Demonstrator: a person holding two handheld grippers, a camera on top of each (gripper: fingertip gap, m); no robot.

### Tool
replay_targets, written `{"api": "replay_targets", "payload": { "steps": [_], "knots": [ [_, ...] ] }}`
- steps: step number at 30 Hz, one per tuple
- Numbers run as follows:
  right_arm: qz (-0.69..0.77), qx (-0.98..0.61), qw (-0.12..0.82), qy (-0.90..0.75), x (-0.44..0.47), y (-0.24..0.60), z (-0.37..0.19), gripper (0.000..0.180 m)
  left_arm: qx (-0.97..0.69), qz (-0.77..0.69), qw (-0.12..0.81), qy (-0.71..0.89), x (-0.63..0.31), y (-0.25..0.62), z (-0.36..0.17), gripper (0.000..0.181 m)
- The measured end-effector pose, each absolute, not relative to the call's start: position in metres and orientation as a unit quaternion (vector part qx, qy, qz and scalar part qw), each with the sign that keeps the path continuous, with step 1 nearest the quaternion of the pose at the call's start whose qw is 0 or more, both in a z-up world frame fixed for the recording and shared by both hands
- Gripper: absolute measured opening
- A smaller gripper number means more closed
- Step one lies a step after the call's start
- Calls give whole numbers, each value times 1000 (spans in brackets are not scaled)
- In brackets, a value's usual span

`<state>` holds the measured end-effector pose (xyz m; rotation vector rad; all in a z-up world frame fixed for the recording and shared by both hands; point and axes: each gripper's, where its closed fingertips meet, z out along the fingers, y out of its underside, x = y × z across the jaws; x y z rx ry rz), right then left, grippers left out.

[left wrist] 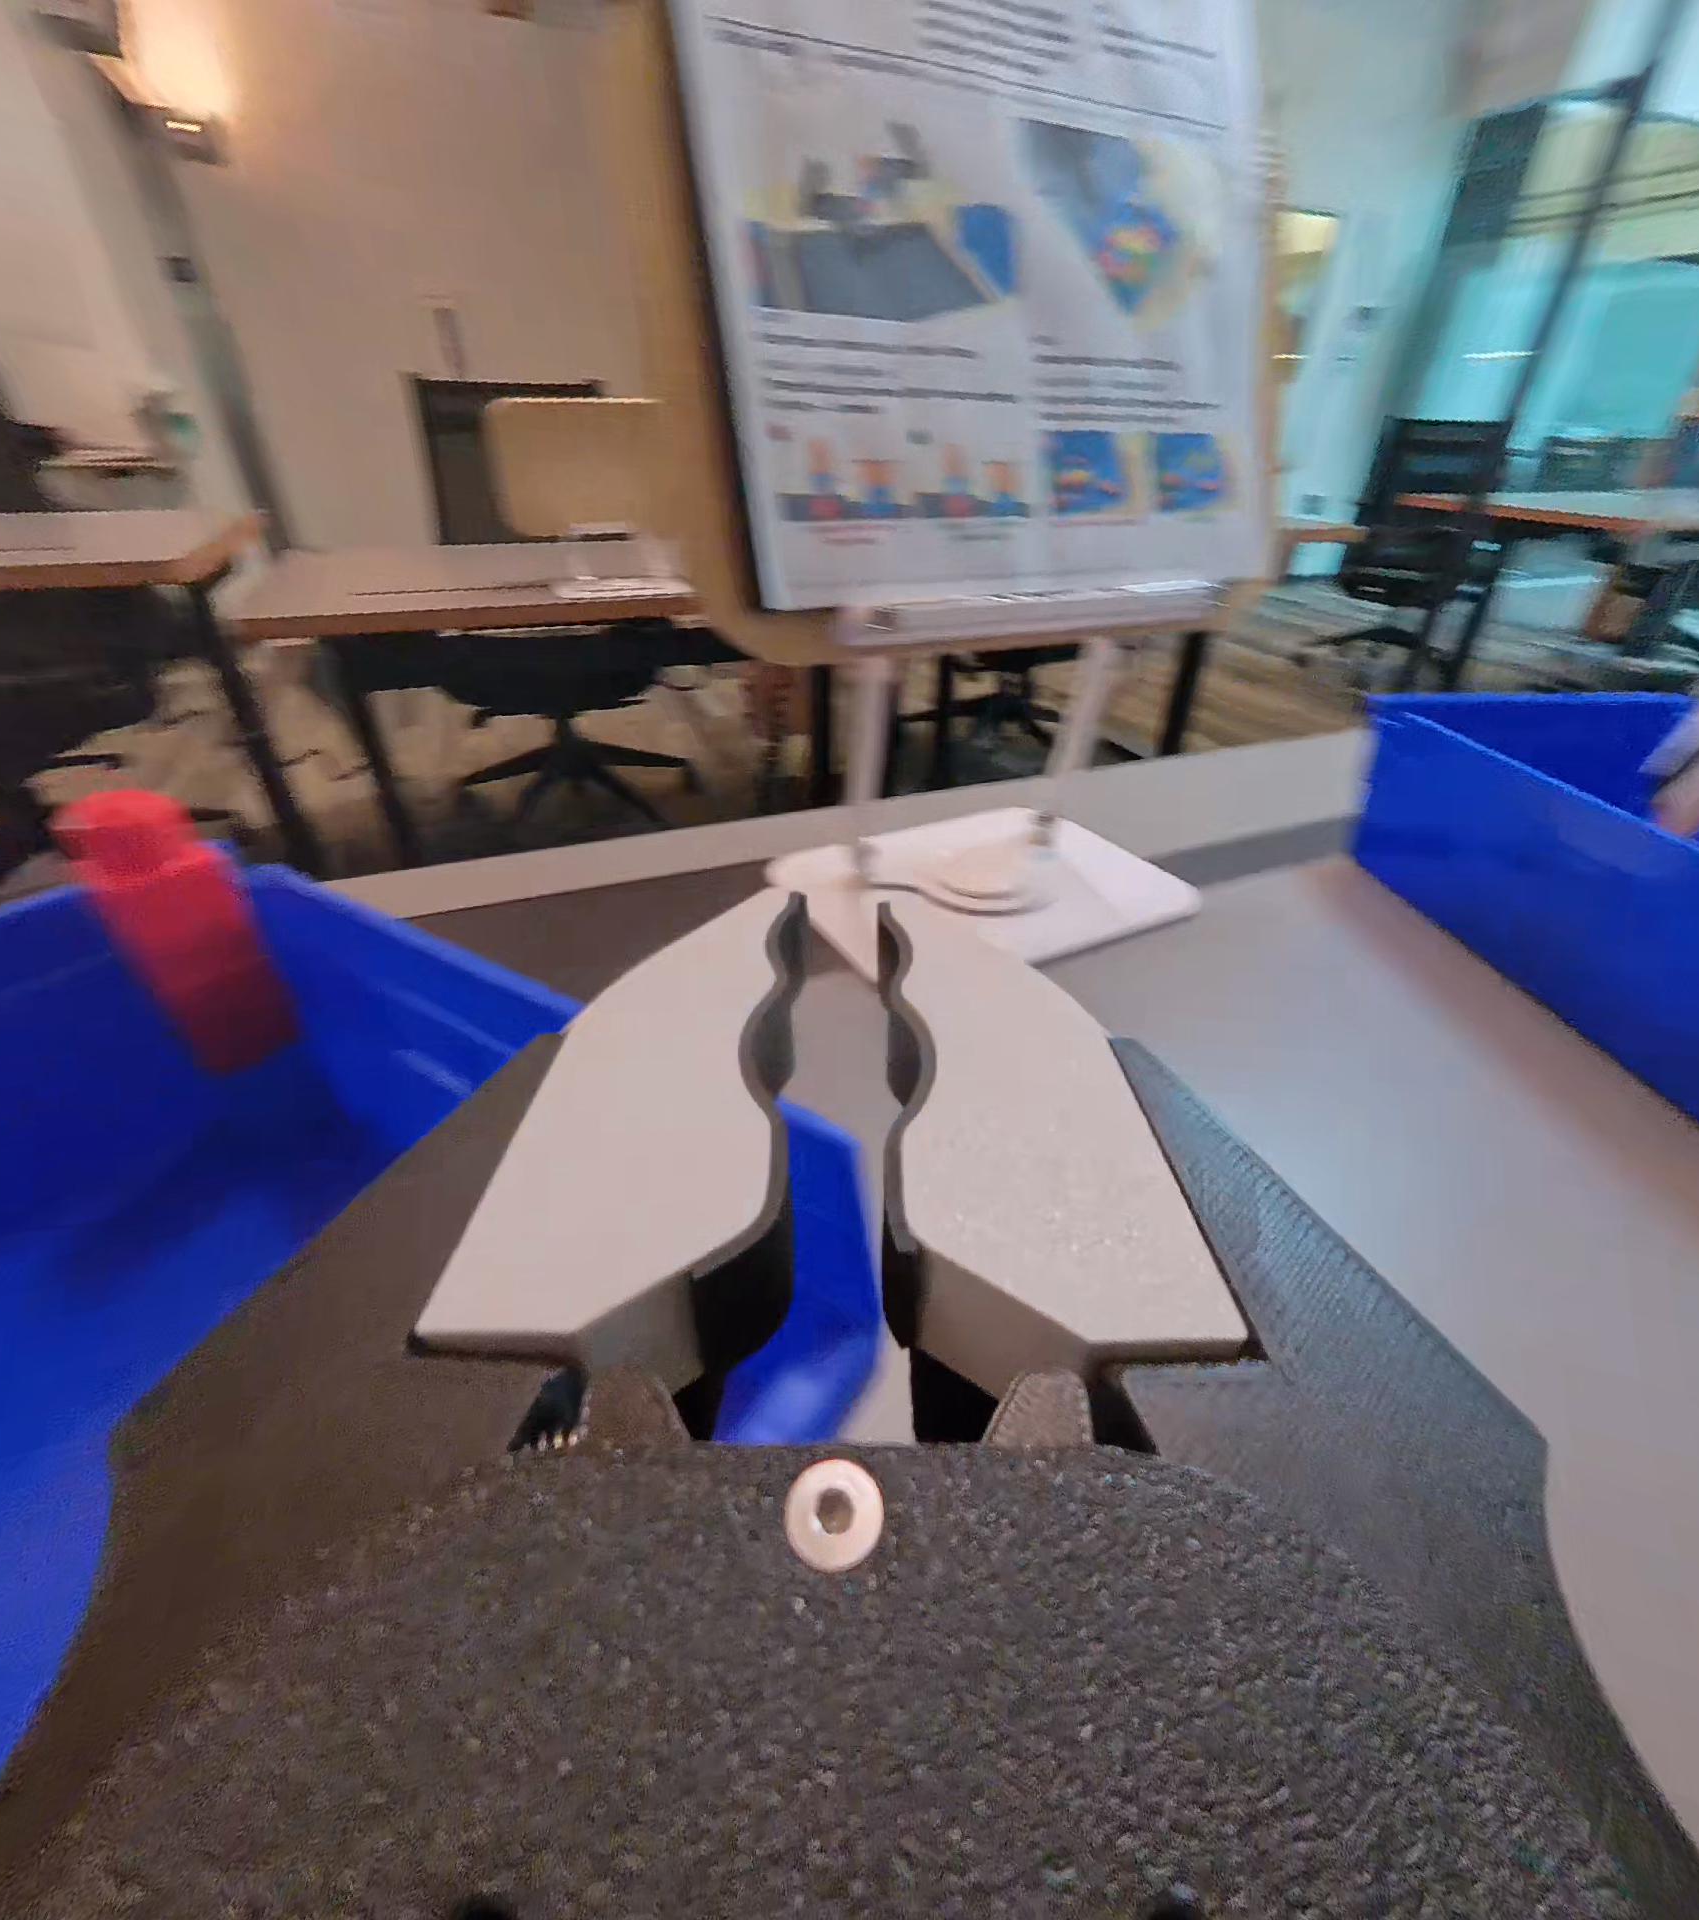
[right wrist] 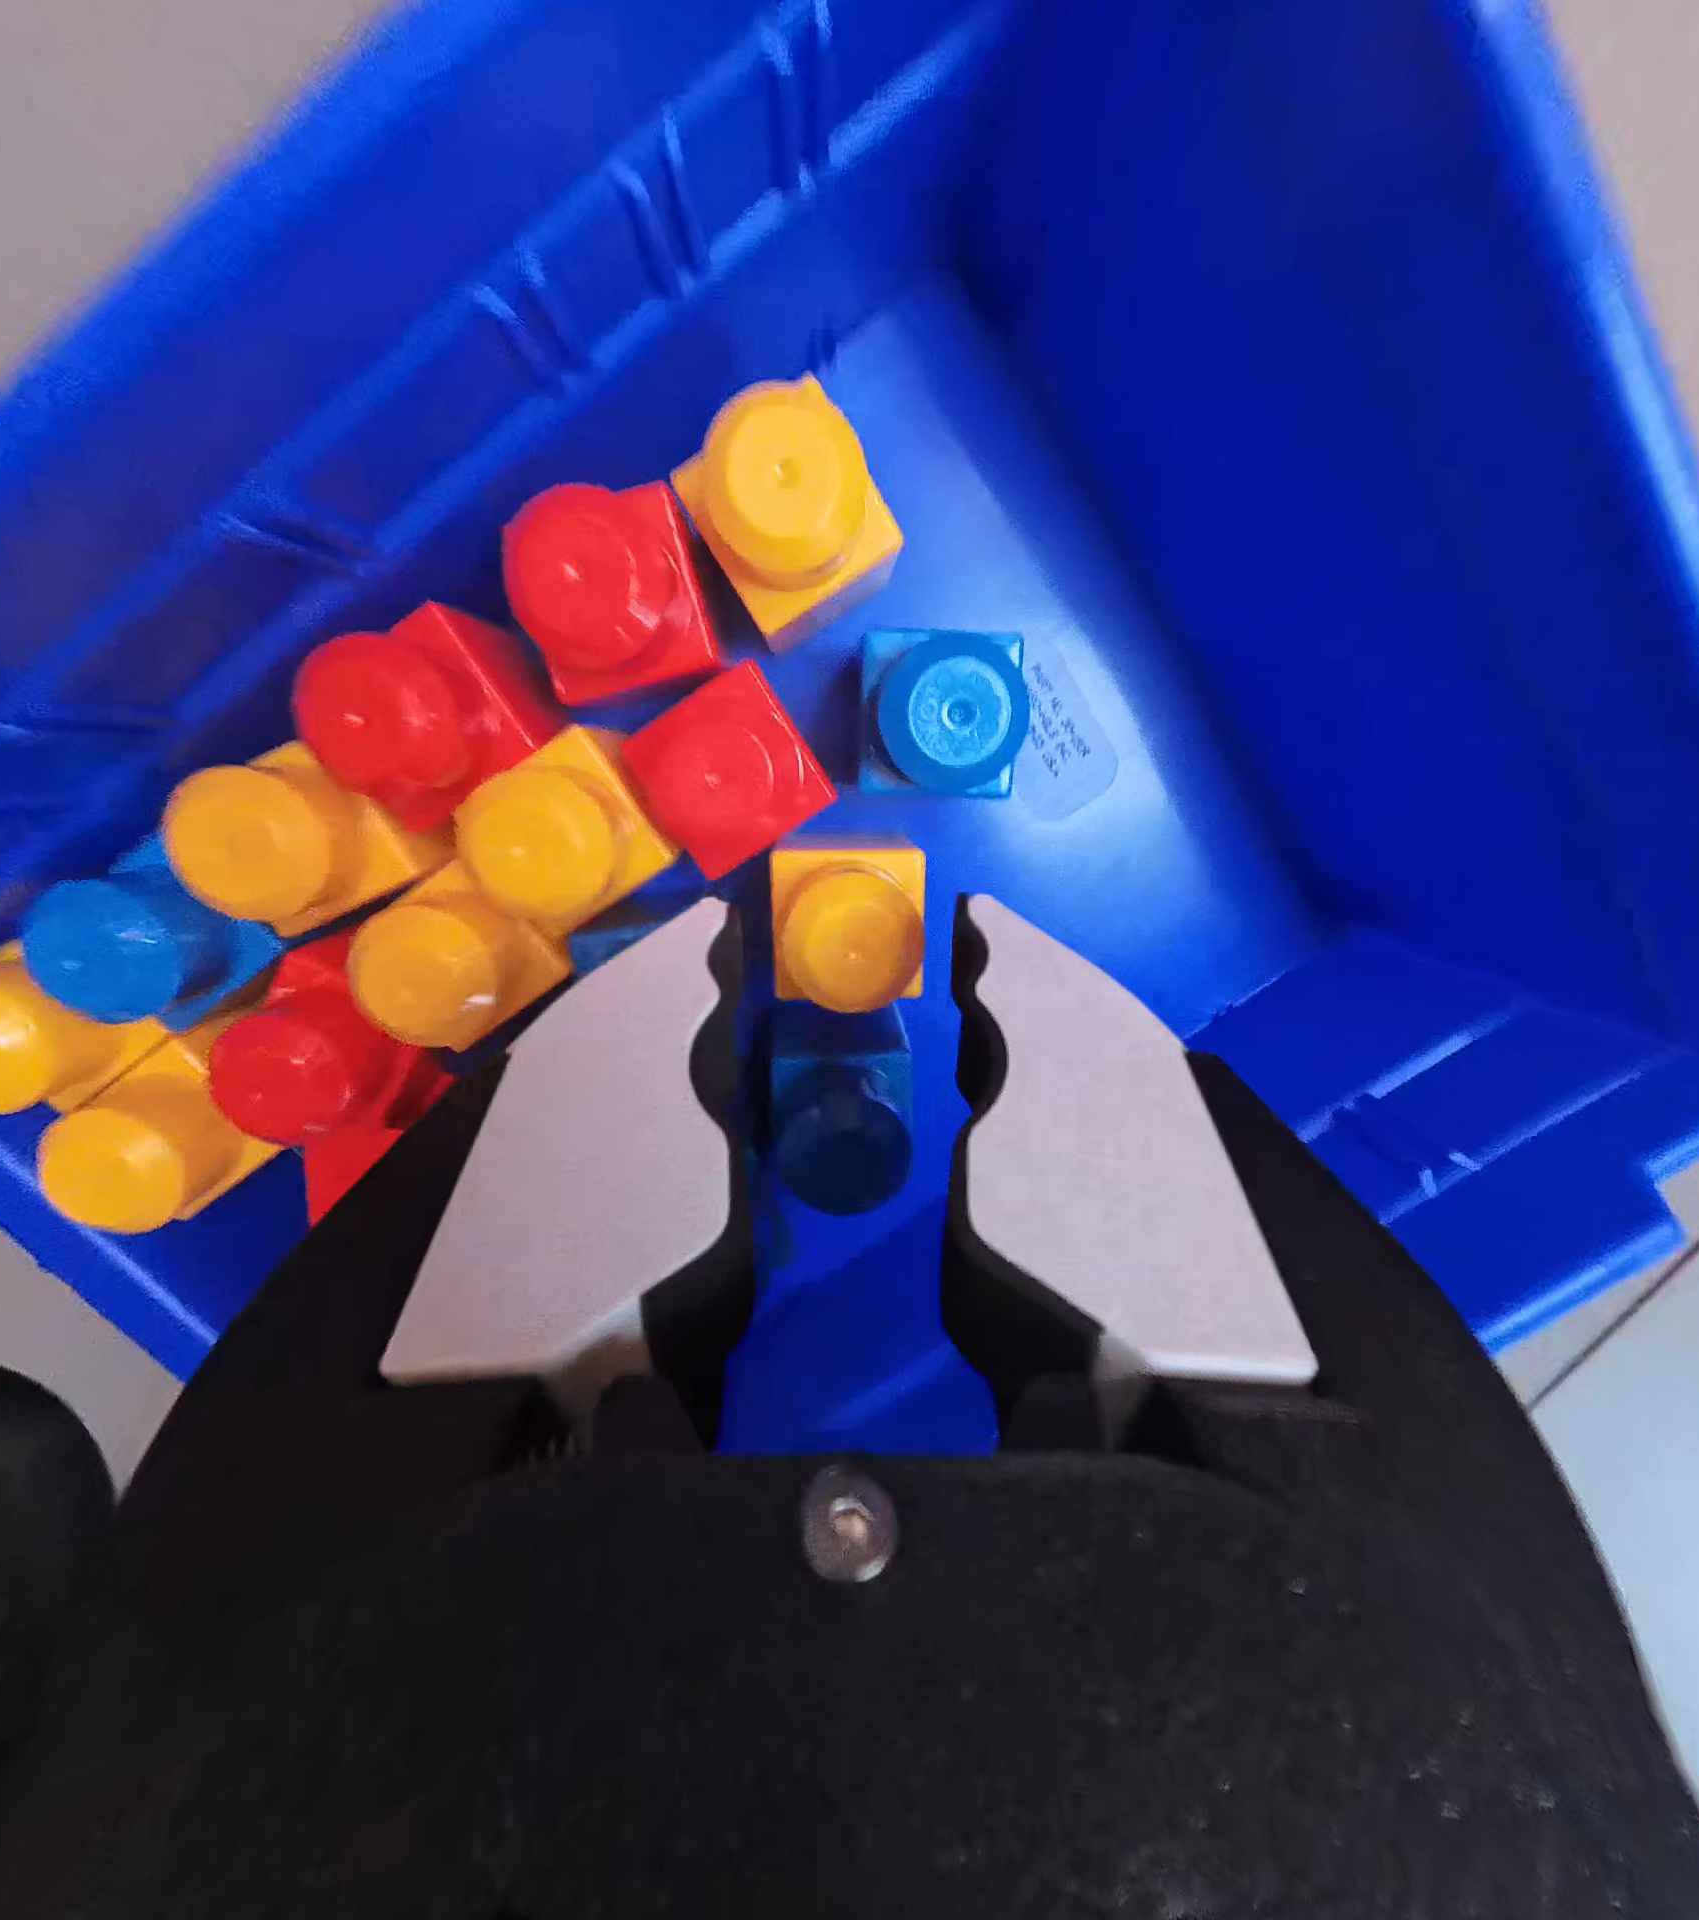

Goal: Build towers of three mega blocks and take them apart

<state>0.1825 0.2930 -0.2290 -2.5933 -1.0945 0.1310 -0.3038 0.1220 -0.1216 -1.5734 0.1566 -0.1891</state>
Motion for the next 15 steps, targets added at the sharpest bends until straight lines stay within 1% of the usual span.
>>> {"api": "replay_targets", "payload": {
  "steps": [4,8,11,13,15],
  "knots": [
    [59,-875,280,-391,159,286,-188,54,-720,-29,693,-33,-383,159,-116,30],
    [78,-826,368,-420,122,248,-157,59,-751,3,649,-117,-444,207,-137,47],
    [103,-793,402,-445,95,209,-147,58,-774,33,614,-152,-474,237,-156,53],
    [115,-778,411,-461,82,186,-148,57,-790,46,588,-168,-487,252,-169,58],
    [119,-767,412,-478,74,166,-153,57,-801,48,570,-179,-495,264,-180,58]
  ]
}}
